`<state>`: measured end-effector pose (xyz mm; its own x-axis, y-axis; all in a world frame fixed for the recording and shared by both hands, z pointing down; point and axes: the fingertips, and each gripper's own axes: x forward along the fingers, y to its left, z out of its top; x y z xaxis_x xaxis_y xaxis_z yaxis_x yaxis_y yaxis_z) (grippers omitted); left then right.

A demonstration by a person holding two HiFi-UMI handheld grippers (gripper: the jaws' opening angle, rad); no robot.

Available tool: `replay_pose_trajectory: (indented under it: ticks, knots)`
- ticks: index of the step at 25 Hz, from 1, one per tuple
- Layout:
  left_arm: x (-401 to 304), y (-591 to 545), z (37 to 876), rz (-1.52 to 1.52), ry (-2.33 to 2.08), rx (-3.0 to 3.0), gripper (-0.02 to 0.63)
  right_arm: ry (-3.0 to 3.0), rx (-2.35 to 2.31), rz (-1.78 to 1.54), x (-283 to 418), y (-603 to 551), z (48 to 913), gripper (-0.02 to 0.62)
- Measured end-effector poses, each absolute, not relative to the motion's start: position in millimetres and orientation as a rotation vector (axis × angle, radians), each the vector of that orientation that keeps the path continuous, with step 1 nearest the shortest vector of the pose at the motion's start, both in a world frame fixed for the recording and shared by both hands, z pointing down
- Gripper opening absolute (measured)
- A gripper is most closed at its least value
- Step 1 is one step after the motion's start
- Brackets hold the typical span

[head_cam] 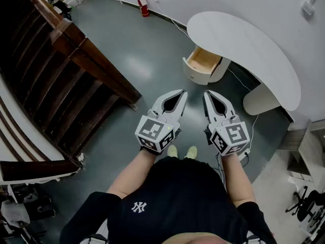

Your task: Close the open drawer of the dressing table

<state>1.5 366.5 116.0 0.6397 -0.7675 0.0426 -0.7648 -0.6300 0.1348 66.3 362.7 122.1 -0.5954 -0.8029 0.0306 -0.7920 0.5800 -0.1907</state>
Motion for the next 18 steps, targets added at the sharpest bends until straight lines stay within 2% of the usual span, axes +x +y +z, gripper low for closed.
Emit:
replay_pose_trajectory:
  ticks: [18]
  knots:
    - [11.3, 342.9, 131.0, 0.001, -1.324, 2.679, 0.011, 2.707, -1.339, -0.41, 96.8, 343.6, 143.9, 0.017]
